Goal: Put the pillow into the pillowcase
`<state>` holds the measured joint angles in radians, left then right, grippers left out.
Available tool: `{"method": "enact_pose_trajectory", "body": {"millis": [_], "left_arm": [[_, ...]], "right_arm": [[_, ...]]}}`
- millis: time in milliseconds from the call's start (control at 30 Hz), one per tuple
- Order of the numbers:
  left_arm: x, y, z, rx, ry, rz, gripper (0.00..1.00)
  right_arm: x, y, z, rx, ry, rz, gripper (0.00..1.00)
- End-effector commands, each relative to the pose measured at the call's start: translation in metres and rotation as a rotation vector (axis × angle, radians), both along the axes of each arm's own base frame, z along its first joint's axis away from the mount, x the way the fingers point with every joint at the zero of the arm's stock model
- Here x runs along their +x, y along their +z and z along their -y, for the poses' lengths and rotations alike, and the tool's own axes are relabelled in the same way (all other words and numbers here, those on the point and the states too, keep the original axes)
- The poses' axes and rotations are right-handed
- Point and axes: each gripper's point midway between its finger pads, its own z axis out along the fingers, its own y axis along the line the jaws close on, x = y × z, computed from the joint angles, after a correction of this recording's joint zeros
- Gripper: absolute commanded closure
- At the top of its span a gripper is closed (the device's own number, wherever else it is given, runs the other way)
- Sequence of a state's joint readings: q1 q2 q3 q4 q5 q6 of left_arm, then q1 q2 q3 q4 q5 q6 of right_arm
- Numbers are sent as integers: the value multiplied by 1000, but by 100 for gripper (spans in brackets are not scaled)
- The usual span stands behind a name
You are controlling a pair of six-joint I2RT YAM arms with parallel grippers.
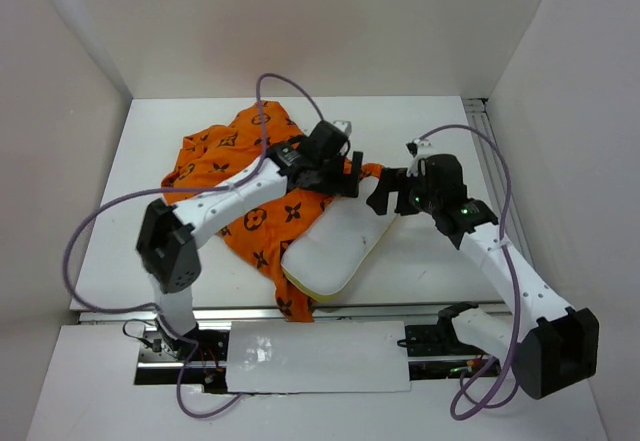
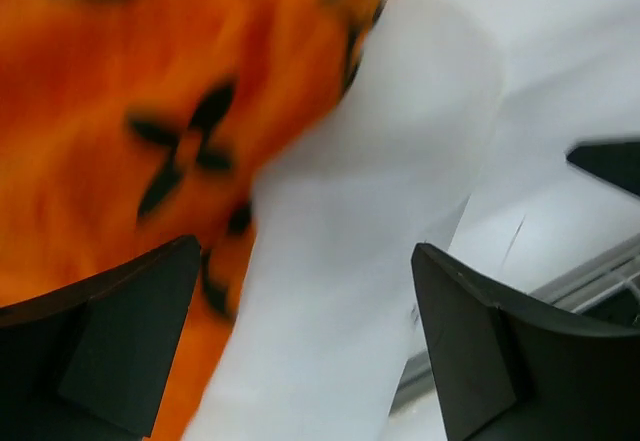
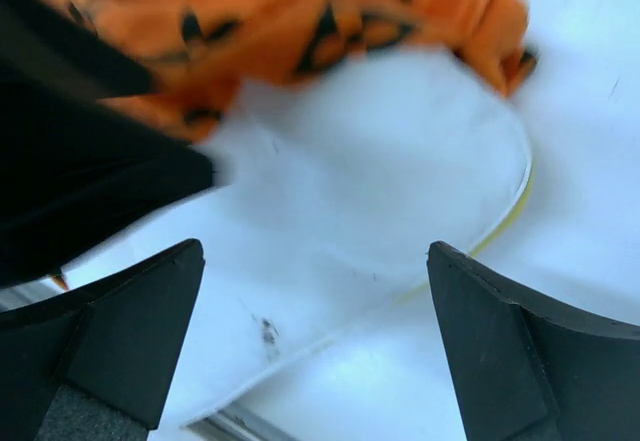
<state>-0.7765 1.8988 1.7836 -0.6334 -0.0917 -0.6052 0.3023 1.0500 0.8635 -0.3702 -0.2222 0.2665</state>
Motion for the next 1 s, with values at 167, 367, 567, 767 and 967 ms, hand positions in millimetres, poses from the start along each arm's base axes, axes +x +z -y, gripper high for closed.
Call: {"method": "enact_pose_trajectory", "body": {"millis": [167,367,567,767,967], "left_arm": [[-78,-8,-102,-35,295,-39,0],[-73,-46,-120,-22,341,-102,0],[-28,-85,-125,20,391,-213,0],[12,-70,-129,19,388,-171,0],[-16,-29,-140,43,420,-74,0]], "right_arm": [[-21,-47,-42,47,175,-51,0],[15,-59,-63,34,168,-48,0],[69,-54,-74,-5,122,-1,0],[79,-28,-73,-28,123,54,0],[29,-19,-78,-142,238,92,0]]}}
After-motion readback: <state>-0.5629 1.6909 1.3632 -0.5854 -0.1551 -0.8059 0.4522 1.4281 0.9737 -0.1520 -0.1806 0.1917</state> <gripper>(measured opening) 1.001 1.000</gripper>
